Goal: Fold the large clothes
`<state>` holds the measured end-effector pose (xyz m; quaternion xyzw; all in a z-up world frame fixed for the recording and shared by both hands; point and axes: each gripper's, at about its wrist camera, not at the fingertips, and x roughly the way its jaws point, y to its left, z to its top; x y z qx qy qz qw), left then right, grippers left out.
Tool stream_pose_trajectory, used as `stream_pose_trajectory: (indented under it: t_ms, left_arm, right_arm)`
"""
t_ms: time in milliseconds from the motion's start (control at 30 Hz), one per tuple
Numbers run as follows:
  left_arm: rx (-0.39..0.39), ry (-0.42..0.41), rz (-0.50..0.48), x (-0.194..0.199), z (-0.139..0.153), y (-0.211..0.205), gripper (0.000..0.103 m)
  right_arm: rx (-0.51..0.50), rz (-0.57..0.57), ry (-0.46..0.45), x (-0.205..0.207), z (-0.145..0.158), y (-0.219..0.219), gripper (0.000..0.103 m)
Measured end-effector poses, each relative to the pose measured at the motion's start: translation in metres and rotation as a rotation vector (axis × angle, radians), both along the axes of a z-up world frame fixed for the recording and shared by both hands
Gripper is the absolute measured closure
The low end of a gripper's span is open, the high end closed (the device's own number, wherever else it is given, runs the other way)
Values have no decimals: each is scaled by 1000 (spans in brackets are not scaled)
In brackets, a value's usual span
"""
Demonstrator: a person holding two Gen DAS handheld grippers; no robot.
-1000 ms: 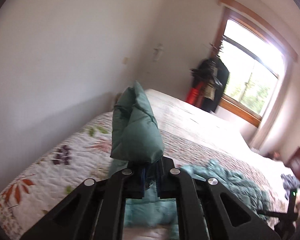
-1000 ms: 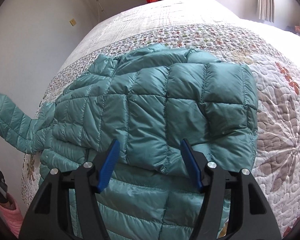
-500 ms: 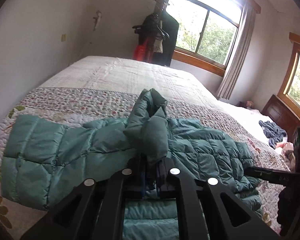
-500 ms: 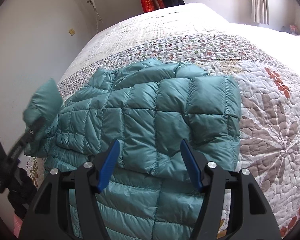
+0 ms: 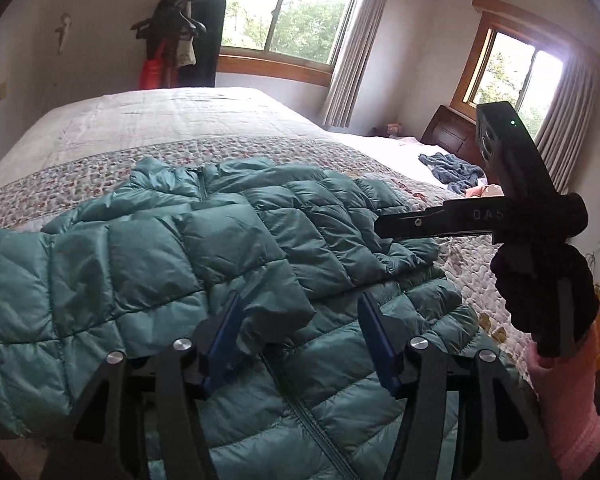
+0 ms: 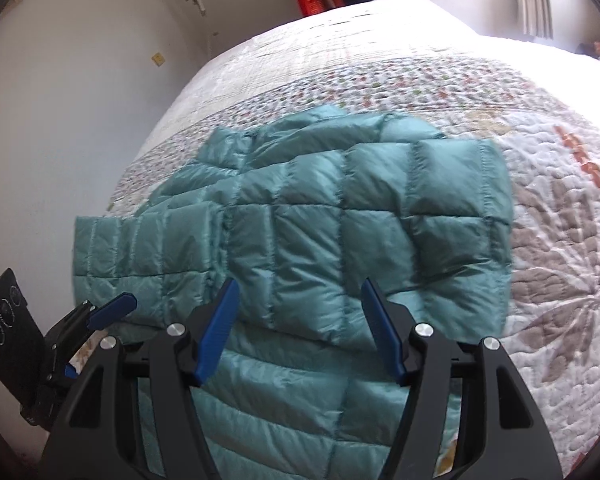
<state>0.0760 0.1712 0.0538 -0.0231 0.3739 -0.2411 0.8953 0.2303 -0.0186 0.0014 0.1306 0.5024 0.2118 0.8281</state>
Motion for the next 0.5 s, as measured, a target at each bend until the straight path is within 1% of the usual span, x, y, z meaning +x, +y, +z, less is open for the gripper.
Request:
stream_pose_trajectory:
  t_ms: [67,167,233,267,333,367,433,467,500]
  left_arm:
    - [-23,-2,58,-6,6,20,39]
    - [-77,3,210,-11,15,67,39]
    - [-106,-7,292,-15,19,97,39]
    - [-114,-15,326,-20,22,111,39]
    - [-96,-36,396,-29,28,137,39]
    - [-81,-51,420,-32,31,146,39]
    - [-62,-74,464,-35,37,160,39]
    - [-75,-75,481,-35,38,167,39]
    - [-102,-71,485,-36,39,172,39]
  right_arm:
    - [30,37,9,-2,1,8,40]
    - [22,81,-1,-9,4,25,40]
    - [29,123,-6,-13,7,36,40]
    - [37,141,-2,-15,7,41,40]
    - [46,171,8,-16,7,55,40]
    - [36,185,7,-16,7,64,40]
    - [-18,191,23,-9,2,85,40]
    - [-38,195,44,-4,-3,95,40]
    - [-53,200,79,4,-11,106,43]
